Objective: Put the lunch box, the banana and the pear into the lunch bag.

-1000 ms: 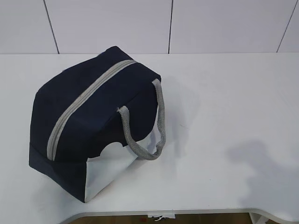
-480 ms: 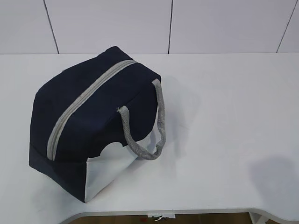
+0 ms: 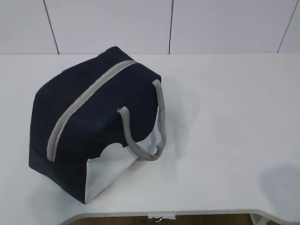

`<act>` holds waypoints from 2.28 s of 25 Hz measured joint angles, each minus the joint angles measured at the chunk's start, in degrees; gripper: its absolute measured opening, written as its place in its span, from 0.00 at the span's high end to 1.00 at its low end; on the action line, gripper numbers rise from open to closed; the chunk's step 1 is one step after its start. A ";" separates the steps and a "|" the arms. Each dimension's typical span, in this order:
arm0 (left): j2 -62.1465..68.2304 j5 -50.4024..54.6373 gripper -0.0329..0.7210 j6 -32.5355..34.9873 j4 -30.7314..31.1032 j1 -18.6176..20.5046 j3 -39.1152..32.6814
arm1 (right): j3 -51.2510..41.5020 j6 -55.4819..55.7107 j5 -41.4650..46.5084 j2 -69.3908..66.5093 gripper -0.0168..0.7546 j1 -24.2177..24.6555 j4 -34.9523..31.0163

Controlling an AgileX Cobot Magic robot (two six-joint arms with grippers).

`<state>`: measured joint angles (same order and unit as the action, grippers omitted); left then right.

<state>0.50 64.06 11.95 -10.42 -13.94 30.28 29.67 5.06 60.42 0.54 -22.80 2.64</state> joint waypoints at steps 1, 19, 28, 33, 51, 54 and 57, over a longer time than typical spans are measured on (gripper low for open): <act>0.00 0.00 0.64 0.00 0.00 0.00 0.00 | 0.00 0.00 0.76 0.00 0.54 0.00 0.00; 0.00 0.00 0.64 0.00 0.00 0.00 0.00 | -0.61 0.78 4.73 0.00 0.54 0.00 0.61; 0.00 0.00 0.64 0.00 0.47 0.00 0.00 | -0.72 0.81 5.08 0.00 0.54 0.00 6.33; 0.00 0.00 0.64 0.00 0.54 0.00 0.00 | -0.72 0.81 5.08 0.00 0.54 0.00 7.48; 0.00 0.00 0.64 0.00 -0.17 7.57 0.00 | -0.72 0.83 5.08 0.00 0.54 0.23 5.52; 0.00 0.00 0.64 0.00 -0.44 7.73 0.00 | -0.72 0.83 5.08 0.00 0.54 3.93 5.52; 0.00 0.00 0.64 -0.02 -0.44 8.20 0.00 | -0.72 0.83 5.08 0.00 0.54 10.11 5.52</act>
<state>0.50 64.06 11.93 -10.86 -5.74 30.28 28.94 5.89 65.49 0.54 -12.69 8.16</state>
